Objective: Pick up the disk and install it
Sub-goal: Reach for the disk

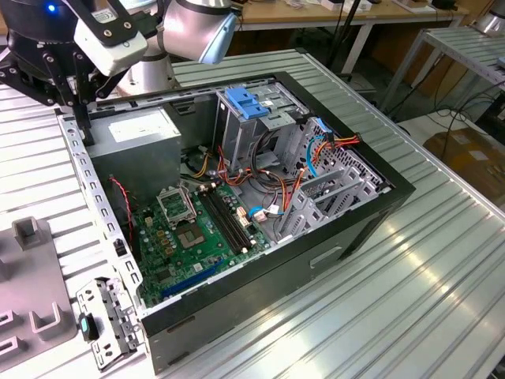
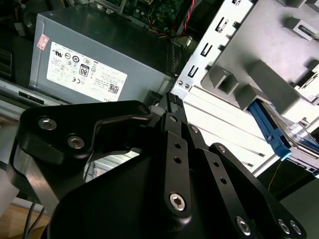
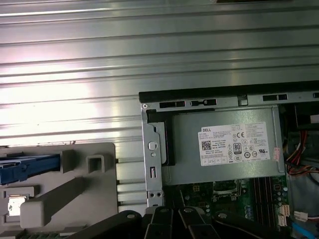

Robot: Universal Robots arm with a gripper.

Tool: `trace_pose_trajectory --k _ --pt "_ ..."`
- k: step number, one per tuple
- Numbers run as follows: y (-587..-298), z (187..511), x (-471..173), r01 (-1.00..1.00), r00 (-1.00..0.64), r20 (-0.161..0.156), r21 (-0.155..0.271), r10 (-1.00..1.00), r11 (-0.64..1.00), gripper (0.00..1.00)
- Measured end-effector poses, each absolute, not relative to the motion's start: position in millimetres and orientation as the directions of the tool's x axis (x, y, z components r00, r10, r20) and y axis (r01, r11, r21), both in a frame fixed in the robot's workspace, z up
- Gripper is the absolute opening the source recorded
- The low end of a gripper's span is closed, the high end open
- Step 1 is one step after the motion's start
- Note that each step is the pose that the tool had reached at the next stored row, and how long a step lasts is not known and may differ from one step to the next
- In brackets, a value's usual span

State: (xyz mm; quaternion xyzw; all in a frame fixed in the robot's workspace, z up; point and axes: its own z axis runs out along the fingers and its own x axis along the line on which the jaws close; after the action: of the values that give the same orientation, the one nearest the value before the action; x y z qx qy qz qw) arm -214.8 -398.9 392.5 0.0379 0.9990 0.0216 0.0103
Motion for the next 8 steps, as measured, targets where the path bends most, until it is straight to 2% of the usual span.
trace_pose_trajectory --k 8 --pt "-398.7 392.5 -220.3 0.075 -0.997 -0.019 0.044 0.076 0.996 0.11"
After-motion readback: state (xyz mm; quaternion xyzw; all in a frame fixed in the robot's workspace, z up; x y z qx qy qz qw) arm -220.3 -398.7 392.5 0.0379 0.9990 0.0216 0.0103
